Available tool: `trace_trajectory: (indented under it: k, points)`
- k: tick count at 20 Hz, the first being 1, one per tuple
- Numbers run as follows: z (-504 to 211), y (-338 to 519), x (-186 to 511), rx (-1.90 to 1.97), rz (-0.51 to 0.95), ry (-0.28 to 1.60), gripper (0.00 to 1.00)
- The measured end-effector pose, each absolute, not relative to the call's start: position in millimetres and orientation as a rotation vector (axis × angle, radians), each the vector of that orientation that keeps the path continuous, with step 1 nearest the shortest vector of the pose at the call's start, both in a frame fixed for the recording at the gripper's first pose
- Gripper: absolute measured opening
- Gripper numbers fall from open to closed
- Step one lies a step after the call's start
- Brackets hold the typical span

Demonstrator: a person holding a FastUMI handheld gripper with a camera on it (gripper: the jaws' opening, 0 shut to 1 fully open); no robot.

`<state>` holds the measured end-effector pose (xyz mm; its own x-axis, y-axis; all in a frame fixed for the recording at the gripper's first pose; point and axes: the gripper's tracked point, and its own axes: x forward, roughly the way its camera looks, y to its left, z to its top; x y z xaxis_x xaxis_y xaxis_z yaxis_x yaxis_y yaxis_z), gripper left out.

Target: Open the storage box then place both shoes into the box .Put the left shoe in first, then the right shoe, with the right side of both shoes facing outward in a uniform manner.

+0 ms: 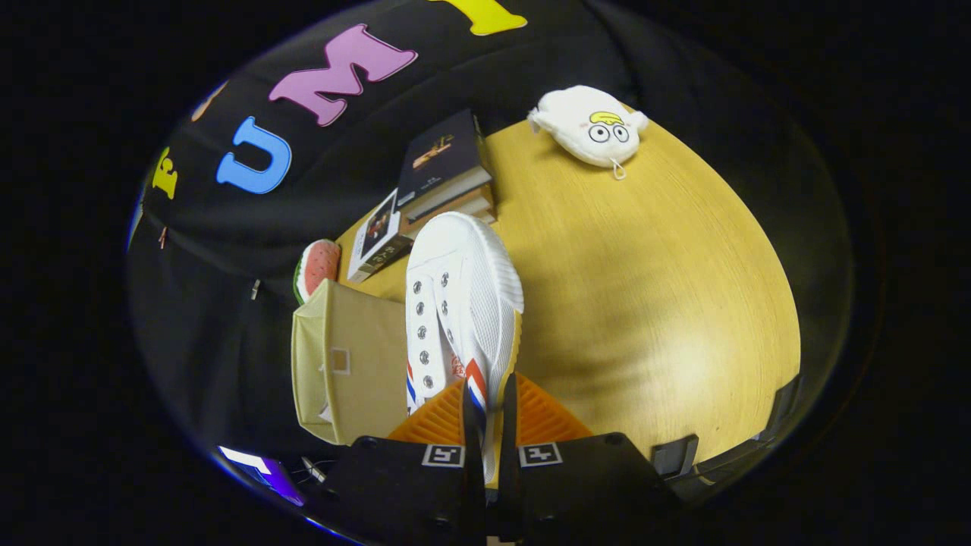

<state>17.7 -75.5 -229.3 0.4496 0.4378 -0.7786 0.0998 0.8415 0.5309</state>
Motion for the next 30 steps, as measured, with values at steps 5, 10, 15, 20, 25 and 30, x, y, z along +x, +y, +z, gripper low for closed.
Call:
trace_trajectory:
  k: [5, 10, 15, 20, 25, 30]
  points:
    - [-165, -7, 20, 0.570, 0.269, 1.025, 0.11]
    - [-134, 65, 7, 0.545, 0.323, 1.006, 0.11]
    - [-137, 128, 5, 0.509, 0.349, 1.017, 0.11]
    - [-162, 157, 4, 0.471, 0.326, 1.057, 0.11]
    - [-175, 172, 8, 0.472, 0.299, 1.086, 0.15]
    - [-144, 190, 30, 0.538, 0.353, 0.979, 1.00]
